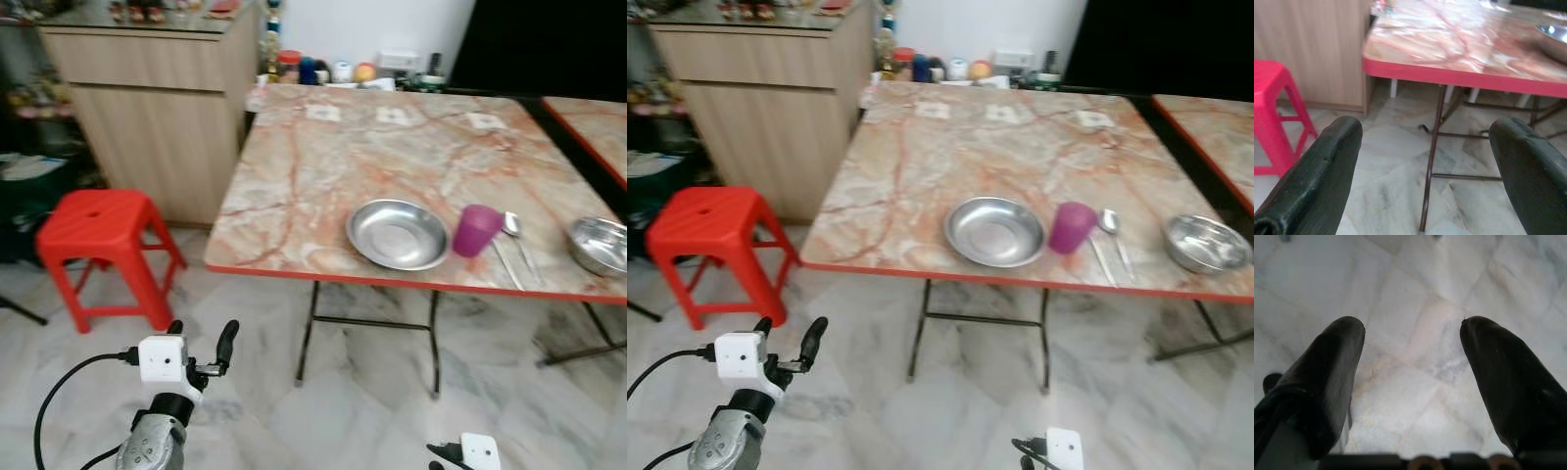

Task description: Setting the table

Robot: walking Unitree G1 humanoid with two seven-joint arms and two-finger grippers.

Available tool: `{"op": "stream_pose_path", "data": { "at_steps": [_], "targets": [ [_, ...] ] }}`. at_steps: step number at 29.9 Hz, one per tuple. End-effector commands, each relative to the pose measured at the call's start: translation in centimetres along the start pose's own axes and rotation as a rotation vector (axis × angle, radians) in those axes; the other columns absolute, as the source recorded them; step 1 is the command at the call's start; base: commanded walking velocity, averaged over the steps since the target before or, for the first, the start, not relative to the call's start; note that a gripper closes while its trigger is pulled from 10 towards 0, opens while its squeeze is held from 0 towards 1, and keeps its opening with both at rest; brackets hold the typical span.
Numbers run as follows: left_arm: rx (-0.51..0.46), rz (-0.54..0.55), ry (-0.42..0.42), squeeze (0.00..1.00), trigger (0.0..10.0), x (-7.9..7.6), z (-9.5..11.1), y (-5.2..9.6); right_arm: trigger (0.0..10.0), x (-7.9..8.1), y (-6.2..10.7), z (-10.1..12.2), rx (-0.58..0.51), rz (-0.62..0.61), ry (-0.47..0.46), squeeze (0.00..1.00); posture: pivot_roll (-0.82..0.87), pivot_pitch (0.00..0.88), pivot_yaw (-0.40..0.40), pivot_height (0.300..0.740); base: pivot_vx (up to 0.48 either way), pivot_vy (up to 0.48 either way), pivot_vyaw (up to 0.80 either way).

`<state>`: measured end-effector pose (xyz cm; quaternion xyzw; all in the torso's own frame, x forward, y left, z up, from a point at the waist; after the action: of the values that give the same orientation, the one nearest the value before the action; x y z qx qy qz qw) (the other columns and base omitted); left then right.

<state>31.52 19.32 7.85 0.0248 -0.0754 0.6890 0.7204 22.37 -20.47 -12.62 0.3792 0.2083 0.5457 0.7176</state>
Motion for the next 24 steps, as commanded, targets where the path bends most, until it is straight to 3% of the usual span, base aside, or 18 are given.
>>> {"op": "stream_pose_path", "data": {
  "at_steps": [1, 16, 24],
  "targets": [
    [-0.016, -0.002, 0.014, 0.00, 10.0, -0.2, 0.6, -0.1, 10.0, -0.8, 0.2, -1.1, 0.036, -0.020, -0.005, 0.00, 0.12, 0.081, -0.078, 0.740, 0.000, 0.000, -0.78],
    [-0.017, -0.017, -0.032, 0.00, 10.0, -0.4, 1.7, -0.8, 10.0, -0.9, 0.4, -2.1, 0.072, -0.022, 0.013, 0.00, 0.12, 0.081, -0.076, 0.740, 0.000, 0.000, -0.78],
    [-0.036, 0.019, -0.007, 0.00, 10.0, 0.0, 2.5, -1.2, 10.0, -0.4, 0.3, -1.8, 0.060, -0.009, 0.008, 0.00, 0.12, 0.082, -0.075, 0.740, 0.000, 0.000, -0.06]
  ]
}}
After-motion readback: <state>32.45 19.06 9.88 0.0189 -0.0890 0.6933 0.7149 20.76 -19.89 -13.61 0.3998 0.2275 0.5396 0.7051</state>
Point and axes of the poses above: a point about 5 cm out from each wrist's last joint towards the gripper, its own y axis pointing back from the gripper into the wrist, its own z axis along the axis of the wrist's last joint, x = y × z, the point moved 6 cm from there along -y, pointing out of the wrist towards the gripper, and after that the axes turned 11 degrees about -y, right-handed, at the moved point
